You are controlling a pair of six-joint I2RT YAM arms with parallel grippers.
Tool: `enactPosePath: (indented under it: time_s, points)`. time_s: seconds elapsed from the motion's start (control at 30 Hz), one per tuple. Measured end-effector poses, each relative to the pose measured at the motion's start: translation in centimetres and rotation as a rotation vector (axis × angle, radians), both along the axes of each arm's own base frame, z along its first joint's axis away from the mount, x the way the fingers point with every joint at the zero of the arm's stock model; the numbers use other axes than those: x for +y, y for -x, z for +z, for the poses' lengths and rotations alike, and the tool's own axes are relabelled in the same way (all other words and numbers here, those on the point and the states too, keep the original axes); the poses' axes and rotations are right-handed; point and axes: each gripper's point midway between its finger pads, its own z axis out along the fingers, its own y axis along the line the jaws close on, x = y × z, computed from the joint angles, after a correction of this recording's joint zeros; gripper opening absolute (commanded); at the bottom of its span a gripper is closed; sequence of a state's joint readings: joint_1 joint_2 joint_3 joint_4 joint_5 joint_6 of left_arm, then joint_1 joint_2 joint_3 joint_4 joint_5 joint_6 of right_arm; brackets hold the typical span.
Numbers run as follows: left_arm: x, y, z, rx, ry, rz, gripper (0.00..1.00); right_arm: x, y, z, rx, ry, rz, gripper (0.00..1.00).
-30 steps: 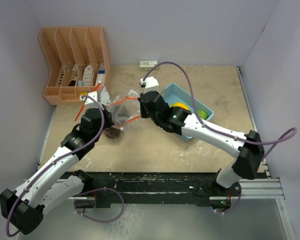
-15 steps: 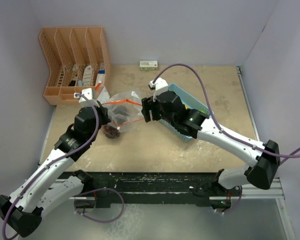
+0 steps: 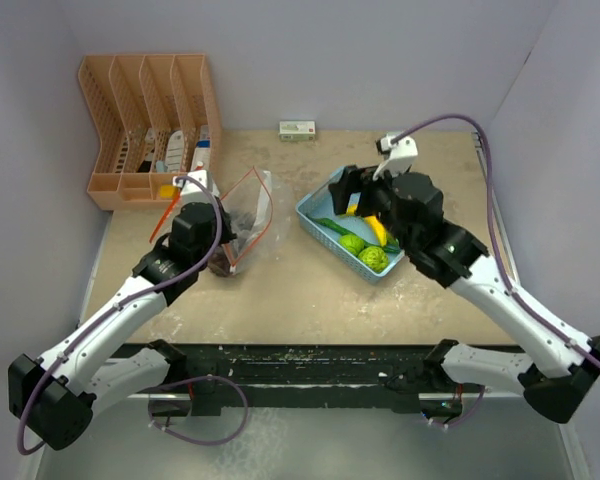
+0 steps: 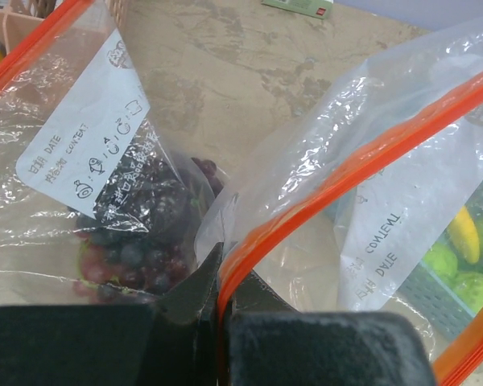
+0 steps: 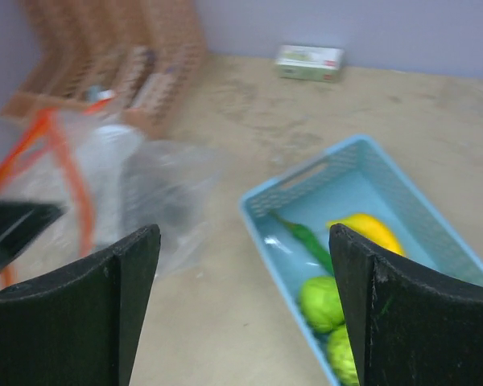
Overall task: Place the food in the zip-top bag and seal the zipper
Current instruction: Pick up the fake fruit from the bin.
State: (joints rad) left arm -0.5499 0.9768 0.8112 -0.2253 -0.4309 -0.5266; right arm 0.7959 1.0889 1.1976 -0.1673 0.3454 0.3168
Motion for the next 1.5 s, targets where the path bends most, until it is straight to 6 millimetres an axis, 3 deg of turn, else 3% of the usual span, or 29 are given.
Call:
enactPosePath:
  time_s: [0.1, 0.17, 0.23, 0.37, 0.43, 0.73, 0.87, 0.93, 1.03, 1.1, 1.2, 1.33, 1.4, 1.5]
  points:
    - [-0.3, -0.1, 0.1, -0.005, 0.006, -0.011, 0.00, -3.0, -3.9, -2.2, 0.066, 0.052, -0.158, 0.85]
    - [-0.4, -0.2, 0.3, -0.015, 0.002, -0.019, 0.00, -4.5, -6.4, -5.6, 0.143, 0.113, -0.235, 0.83]
    - [-0.4, -0.2, 0.4, -0.018, 0.000, -0.024, 0.00, -5.7, -8.5, -11.0, 0.260, 0.192, -0.273, 0.82]
    - [-0.5, -0.1, 0.5, -0.017, -0.016, -0.042, 0.00, -7.6, -9.6, -20.0, 0.458, 0.331, -0.305, 0.81]
    - [-0.5, -0.1, 1.1, -0.028, -0.015, -0.048, 0.00, -8.2, -9.7, -22.8, 0.519, 0.376, -0.309, 0.81]
    - [-0.8, 0.3, 2.7, -0.068, 0.013, -0.074, 0.00, -10.0, -11.1, -27.1, 0.598, 0.453, -0.313, 0.78]
    - [-0.9, 0.4, 2.7, -0.068, 0.014, -0.078, 0.00, -11.3, -11.4, -30.4, 0.665, 0.496, -0.328, 0.72]
    - [-0.9, 0.4, 2.7, -0.069, 0.015, -0.082, 0.00, -11.6, -11.4, -31.7, 0.689, 0.509, -0.332, 0.64]
    - [-0.9, 0.4, 2.8, -0.071, 0.013, -0.087, 0.00, -11.5, -11.9, -32.0, 0.677, 0.507, -0.330, 0.22]
    - [-1.0, 0.5, 2.9, -0.074, 0.015, -0.090, 0.00, -11.4, -12.1, -32.0, 0.669, 0.504, -0.327, 0.06]
    - [-1.0, 0.6, 3.1, -0.079, 0.017, -0.092, 0.00, -11.2, -12.3, -31.9, 0.663, 0.495, -0.327, 0.00]
    - [-0.9, 0.5, 3.0, -0.076, 0.007, -0.092, 0.00, -11.3, -11.8, -30.7, 0.646, 0.480, -0.324, 0.00]
    - [-0.7, 0.4, 2.8, -0.073, -0.004, -0.083, 0.00, -11.1, -11.5, -28.8, 0.618, 0.453, -0.312, 0.00]
    - [-0.3, 0.1, 1.9, -0.044, -0.035, -0.058, 0.00, -10.3, -11.5, -23.6, 0.518, 0.367, -0.280, 0.00]
